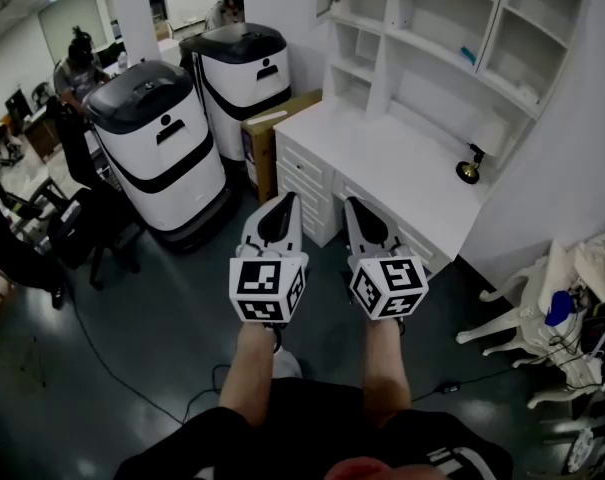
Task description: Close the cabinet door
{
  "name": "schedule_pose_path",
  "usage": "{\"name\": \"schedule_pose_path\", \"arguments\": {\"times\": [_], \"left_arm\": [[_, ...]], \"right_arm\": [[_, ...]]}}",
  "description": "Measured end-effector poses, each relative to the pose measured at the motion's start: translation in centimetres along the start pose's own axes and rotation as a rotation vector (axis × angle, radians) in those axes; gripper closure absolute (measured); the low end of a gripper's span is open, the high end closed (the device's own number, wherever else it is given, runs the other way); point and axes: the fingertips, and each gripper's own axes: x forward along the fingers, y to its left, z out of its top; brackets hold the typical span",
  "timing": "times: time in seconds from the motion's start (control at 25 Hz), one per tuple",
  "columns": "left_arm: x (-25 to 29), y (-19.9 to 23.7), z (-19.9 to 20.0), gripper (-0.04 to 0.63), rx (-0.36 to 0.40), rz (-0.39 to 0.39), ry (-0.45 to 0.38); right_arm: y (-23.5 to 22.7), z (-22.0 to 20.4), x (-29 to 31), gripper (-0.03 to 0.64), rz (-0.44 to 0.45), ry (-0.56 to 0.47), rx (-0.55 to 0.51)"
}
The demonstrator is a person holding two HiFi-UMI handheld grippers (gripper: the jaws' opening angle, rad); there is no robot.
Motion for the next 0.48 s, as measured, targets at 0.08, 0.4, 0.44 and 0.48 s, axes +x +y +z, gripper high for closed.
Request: {"name": "schedule_pose_path", "arguments": {"times": [0.08, 0.4, 0.44, 0.48], "left_arm": [[1.5, 1.9, 0.2, 0.583, -0.003, -0.003, -0.002], [6.6, 10.2, 0.7, 0.583, 0.0, -0.004, -0.001], [7.0, 11.2, 0.8, 0.583, 0.002, -0.006, -0.001], [7.4, 12.2, 0.9, 0.583, 0.002, -0.007, -0.004]], "right_arm": [[0.2, -0.1, 2.4, 0.597, 0.0, 0.004, -0.003], [1.6, -0.2, 12.4, 0.597, -0.001, 0.001, -0.002], [1.8, -0.3, 13.6, 0.597, -0.009, 0.001, -0.003], [2.1, -0.4, 14.6, 0.597, -0.017, 0.002, -0.004]]}}
